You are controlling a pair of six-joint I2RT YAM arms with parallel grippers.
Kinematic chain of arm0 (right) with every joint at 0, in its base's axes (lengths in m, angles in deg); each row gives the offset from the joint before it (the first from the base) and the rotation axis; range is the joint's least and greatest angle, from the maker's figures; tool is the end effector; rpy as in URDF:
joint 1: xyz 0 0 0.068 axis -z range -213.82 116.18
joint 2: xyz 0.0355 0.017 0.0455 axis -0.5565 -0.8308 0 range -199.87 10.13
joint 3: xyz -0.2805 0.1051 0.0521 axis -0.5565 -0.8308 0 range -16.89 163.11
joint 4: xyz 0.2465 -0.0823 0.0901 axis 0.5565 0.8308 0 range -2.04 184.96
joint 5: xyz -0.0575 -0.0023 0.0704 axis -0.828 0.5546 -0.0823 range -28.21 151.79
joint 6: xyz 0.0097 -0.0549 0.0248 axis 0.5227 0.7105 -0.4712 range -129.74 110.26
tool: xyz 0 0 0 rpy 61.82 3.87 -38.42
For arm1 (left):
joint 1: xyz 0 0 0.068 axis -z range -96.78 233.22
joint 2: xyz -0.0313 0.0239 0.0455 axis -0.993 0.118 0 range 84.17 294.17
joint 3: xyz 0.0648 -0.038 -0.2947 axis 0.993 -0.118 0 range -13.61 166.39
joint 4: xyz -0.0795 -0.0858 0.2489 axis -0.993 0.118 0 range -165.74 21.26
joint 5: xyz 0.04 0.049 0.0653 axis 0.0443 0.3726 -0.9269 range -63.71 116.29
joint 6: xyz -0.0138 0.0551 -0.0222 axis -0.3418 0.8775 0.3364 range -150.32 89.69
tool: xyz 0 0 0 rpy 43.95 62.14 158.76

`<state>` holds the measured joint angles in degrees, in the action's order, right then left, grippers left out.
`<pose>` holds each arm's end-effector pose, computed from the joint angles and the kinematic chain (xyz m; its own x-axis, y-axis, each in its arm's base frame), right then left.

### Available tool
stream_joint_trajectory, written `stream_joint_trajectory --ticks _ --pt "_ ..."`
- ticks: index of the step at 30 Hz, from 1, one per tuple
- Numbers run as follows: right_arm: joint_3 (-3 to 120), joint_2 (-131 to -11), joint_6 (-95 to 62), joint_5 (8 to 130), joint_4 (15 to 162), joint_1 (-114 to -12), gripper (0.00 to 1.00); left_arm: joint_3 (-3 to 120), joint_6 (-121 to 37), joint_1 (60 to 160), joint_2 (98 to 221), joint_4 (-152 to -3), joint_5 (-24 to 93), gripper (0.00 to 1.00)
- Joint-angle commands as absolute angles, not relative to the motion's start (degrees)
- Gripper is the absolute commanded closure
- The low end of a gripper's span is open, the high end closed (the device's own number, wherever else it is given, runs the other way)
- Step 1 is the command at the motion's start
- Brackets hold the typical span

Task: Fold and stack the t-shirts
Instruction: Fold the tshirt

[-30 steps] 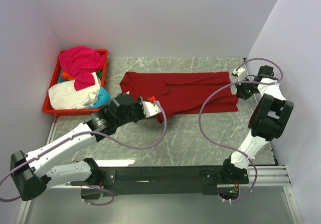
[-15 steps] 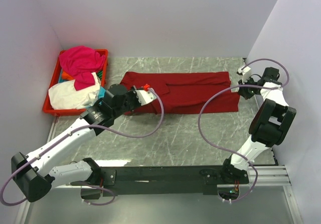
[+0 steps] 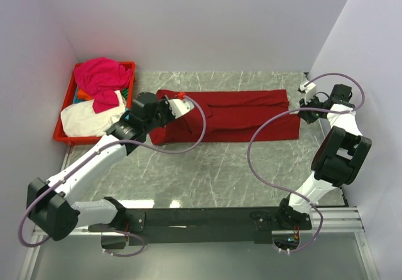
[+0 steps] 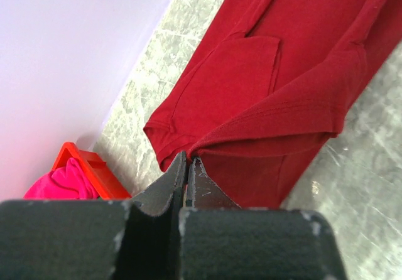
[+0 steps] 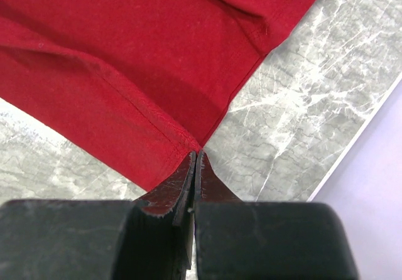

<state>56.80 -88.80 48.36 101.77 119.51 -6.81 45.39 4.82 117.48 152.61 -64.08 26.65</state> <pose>0.3572 -0.1492 0.2585 -0.4229 -0.5145 -0.7459 -0.6147 0.7677 -0.1810 0.2383 -0.1627 0.3626 0.0834 0.6395 -0.7643 0.6355 0.5567 0.5351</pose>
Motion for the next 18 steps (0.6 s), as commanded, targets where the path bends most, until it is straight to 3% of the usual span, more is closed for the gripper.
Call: stream_joint_trajectory --ticks 1,18 --pt "56.8 -87.4 47.2 103.4 117.4 -6.3 1.0 48.6 6.6 115.5 154.8 -68.4 30.6 1.0" --pt "56.7 -90.7 44.5 102.1 113.7 -6.3 1.0 57.2 7.7 106.9 171.9 -73.8 37.1 1.0"
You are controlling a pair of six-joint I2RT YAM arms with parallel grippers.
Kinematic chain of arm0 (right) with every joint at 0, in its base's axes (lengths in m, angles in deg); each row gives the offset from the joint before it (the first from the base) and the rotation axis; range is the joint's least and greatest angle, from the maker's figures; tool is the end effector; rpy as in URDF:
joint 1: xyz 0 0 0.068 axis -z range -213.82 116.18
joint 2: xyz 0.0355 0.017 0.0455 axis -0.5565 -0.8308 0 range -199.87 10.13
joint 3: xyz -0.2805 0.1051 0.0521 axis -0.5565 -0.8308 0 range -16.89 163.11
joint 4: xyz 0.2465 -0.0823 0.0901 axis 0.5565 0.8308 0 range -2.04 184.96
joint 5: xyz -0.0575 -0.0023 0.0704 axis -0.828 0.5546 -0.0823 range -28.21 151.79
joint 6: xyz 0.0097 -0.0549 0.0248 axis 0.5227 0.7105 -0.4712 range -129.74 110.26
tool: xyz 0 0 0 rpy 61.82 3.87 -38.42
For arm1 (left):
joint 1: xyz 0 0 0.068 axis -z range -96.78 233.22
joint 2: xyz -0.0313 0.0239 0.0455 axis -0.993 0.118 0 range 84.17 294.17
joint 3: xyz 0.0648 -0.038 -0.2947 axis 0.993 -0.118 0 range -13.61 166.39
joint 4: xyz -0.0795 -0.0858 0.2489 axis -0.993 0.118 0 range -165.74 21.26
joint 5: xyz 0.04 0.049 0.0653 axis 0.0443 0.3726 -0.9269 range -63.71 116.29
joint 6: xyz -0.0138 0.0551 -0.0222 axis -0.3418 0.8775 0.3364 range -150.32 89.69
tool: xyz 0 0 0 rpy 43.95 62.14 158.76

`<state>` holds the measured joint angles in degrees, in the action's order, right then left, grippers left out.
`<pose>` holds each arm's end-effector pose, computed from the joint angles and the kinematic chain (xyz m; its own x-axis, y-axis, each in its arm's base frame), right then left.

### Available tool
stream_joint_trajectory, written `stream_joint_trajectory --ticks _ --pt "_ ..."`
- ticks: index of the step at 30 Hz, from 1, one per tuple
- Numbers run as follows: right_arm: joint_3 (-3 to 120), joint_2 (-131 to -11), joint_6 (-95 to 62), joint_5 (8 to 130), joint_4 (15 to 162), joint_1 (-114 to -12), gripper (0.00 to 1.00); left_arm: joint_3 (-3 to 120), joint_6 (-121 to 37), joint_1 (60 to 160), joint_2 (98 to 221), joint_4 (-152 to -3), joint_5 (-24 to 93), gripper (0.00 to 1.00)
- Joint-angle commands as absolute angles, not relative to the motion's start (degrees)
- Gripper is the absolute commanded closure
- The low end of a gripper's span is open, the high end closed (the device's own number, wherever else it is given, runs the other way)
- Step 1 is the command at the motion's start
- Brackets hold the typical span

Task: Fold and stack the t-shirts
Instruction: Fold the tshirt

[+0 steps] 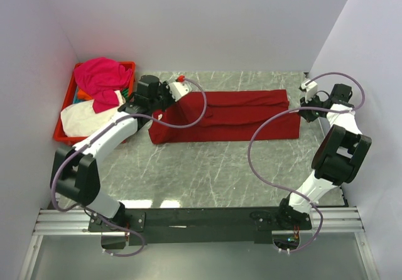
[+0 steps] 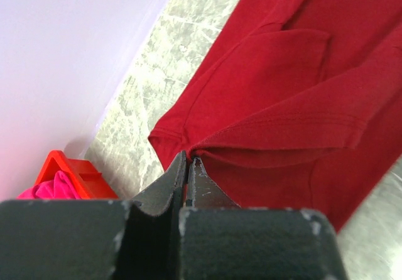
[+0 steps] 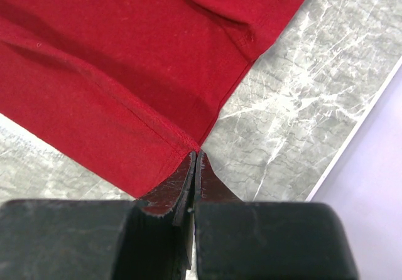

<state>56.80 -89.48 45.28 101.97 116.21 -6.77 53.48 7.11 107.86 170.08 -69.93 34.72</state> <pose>0.3632 -0.1524 0.2578 -0.4228 -0.4869 -0.7643 -0.5854 0.7906 -0.1798 0.3354 -0.1612 0.3325 0.0233 0.6506 -0.7590 0.6538 0.5644 0.5039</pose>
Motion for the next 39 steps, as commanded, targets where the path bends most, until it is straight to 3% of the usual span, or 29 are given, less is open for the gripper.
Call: stream_joint_trajectory --ticks 1,27,39 --pt "56.8 -91.0 44.2 102.0 113.4 -6.3 1.0 57.8 7.5 106.7 172.4 -74.1 37.1 1.0" --pt "62.8 -100.5 40.0 99.0 110.6 -7.0 1.0 67.7 7.7 103.3 186.4 -73.5 37.5 1.0" --pt "64.6 -102.5 39.6 97.6 110.4 -8.9 1.0 67.3 6.9 101.9 187.0 -73.5 37.0 1.0"
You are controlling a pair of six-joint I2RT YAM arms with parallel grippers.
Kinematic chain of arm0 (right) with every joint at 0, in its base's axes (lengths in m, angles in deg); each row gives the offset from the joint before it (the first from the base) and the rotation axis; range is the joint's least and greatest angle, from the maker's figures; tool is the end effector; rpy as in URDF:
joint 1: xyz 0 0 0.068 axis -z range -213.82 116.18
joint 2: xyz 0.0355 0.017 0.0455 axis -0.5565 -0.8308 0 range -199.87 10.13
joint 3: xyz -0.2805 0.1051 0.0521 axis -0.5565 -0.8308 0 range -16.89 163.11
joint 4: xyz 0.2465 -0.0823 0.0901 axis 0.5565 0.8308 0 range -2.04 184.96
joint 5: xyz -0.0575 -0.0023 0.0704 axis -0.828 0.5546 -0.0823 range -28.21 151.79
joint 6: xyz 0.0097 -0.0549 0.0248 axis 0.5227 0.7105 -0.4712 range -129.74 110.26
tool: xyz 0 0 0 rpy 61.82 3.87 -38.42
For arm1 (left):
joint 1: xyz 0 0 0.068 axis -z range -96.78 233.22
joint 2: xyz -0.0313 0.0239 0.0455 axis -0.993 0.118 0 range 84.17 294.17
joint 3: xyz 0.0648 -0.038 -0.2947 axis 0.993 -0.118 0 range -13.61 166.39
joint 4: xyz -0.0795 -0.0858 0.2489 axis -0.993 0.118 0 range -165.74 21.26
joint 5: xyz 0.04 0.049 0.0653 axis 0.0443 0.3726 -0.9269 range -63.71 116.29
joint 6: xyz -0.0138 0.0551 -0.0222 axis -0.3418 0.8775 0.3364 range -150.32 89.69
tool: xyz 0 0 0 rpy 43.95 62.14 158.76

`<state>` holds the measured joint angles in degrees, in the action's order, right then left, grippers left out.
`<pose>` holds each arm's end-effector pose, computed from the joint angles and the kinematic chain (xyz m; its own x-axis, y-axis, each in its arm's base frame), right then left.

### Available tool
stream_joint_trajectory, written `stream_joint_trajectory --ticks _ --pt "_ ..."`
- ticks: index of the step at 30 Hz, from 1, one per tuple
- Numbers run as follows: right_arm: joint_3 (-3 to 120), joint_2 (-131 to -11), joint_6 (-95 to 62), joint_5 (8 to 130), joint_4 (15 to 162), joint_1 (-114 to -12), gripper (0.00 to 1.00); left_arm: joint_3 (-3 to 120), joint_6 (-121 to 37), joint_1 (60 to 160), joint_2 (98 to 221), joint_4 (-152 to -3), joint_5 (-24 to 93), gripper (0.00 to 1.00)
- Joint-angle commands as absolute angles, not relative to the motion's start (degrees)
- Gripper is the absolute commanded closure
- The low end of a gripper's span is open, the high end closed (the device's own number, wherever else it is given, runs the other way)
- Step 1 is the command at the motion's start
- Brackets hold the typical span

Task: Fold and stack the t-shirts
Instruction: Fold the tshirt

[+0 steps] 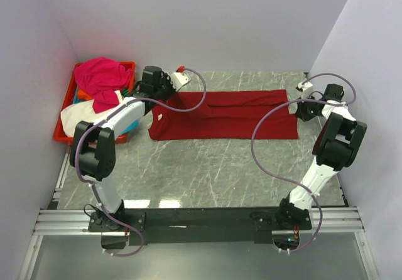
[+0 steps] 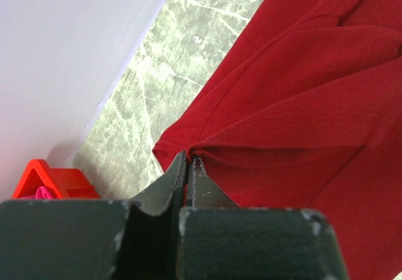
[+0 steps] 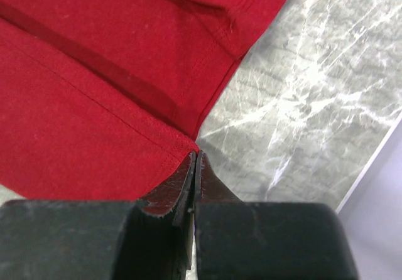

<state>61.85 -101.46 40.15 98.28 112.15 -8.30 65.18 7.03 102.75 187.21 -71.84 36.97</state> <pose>0.4085 -0.1650 0.2057 -0.5292 -0.4287 -0.7322 -0.5442 0.8336 -0.0947 0.4239 -0.1593 0.2942 -0.0609 0.6540 -0.7540 0.6532 0.5973 0.4653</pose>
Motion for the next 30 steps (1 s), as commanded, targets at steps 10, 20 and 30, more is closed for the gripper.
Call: stream_joint_trajectory --ticks 10,20,30 --pt "66.5 -104.0 38.5 94.4 109.7 -10.9 0.99 66.2 6.1 100.5 186.7 -73.7 38.0 1.0" --pt "67.3 -104.5 36.7 92.9 108.4 -11.1 0.92 70.2 5.0 100.4 191.2 -70.9 39.7 1.0" --pt "59.2 -94.1 35.5 92.6 105.6 -14.6 0.64 88.9 -16.5 99.2 204.1 -63.9 27.1 0.31"
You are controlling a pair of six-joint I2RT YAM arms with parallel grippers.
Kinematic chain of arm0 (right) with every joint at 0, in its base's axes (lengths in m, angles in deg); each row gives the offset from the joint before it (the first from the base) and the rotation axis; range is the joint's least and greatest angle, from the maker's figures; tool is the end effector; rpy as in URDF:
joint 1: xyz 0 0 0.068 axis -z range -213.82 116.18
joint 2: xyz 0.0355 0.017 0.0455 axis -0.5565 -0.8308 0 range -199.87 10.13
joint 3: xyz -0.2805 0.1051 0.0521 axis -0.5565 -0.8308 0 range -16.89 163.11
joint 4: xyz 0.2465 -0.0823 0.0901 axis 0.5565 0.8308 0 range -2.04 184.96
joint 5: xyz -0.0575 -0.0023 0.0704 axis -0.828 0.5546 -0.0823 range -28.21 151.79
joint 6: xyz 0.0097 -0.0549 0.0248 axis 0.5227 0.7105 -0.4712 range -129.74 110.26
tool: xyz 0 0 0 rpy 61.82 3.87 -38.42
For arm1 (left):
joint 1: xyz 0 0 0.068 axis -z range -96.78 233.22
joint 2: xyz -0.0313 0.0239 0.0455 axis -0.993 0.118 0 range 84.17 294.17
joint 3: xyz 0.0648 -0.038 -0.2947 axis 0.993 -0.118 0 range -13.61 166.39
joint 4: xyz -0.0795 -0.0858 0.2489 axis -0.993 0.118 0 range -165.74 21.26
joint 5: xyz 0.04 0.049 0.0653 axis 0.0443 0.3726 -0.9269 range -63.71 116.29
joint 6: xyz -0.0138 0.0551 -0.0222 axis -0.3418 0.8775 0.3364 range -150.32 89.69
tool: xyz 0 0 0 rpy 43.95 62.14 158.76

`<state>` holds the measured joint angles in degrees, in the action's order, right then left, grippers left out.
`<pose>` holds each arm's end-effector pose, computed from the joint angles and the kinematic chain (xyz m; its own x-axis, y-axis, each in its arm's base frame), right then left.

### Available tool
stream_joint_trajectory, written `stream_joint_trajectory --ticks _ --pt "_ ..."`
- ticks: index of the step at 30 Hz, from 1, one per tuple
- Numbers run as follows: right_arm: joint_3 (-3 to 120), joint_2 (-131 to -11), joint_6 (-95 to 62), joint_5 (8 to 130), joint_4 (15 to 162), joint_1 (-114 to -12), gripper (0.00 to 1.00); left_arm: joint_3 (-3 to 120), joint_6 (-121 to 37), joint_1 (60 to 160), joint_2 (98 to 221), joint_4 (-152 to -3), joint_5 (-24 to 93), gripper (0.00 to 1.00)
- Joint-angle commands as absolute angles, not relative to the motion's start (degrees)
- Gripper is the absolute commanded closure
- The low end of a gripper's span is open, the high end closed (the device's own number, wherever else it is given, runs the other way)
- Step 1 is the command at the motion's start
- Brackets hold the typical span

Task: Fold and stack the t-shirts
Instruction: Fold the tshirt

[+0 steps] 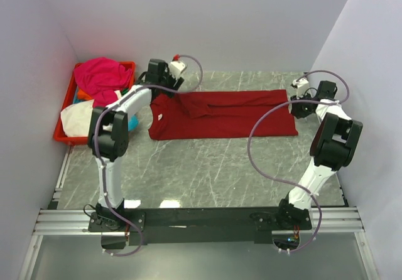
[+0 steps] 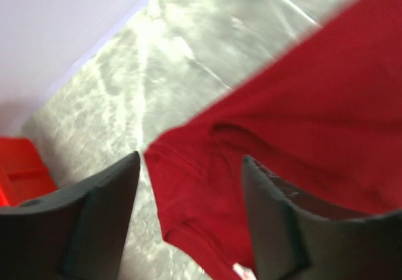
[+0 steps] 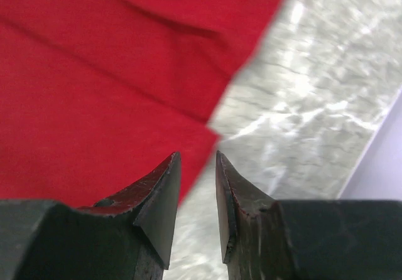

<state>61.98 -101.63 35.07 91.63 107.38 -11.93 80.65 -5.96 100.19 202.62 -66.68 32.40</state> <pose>0.4258 -0.1466 0.2082 -0.5497 -0.4379 -0.7114 -0.4885 0.8593 -0.1516 0.4980 -0.1571 0.2570 -0.3230 0.5272 -0.7859 0.5581 0.7768 0.2917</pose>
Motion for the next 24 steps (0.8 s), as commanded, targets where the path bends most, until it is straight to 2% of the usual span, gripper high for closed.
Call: stream_joint_trajectory --ticks 1,2,5,8,12,13,18,20,24 --pt "58.4 -93.1 36.1 93.2 106.1 -15.4 0.64 91.2 -18.8 98.7 204.7 -62.2 24.8 0.28" --pt "57.8 -91.2 36.9 93.9 106.5 -16.1 0.64 93.4 -22.4 98.3 205.4 -59.2 23.9 0.23" --pt "56.5 -88.2 40.2 97.9 109.8 -20.2 0.63 96.5 -27.8 97.0 201.7 -56.2 22.3 0.22" --pt "56.6 -86.7 44.5 101.1 114.5 -27.9 0.63 89.0 -33.0 95.5 191.6 -59.4 25.8 0.22" --pt "61.1 -88.9 43.4 94.7 116.3 -40.9 0.62 72.4 -38.9 93.4 177.7 -62.1 32.6 0.16" --pt "62.4 -90.8 42.2 90.7 115.9 -46.0 0.62 69.7 -41.5 92.7 172.4 -62.3 32.8 0.15" --pt "74.5 -100.2 34.2 75.5 115.8 -57.8 0.62 50.3 -41.8 92.4 156.9 -63.1 36.5 0.11" --pt "76.7 -102.2 35.2 70.1 114.6 -62.3 0.62 43.5 -39.7 92.4 150.3 -62.6 33.8 0.06" --pt "80.5 -106.8 36.4 62.9 113.6 -67.8 0.62 34.4 -36.6 92.4 140.9 -62.7 28.1 0.05"
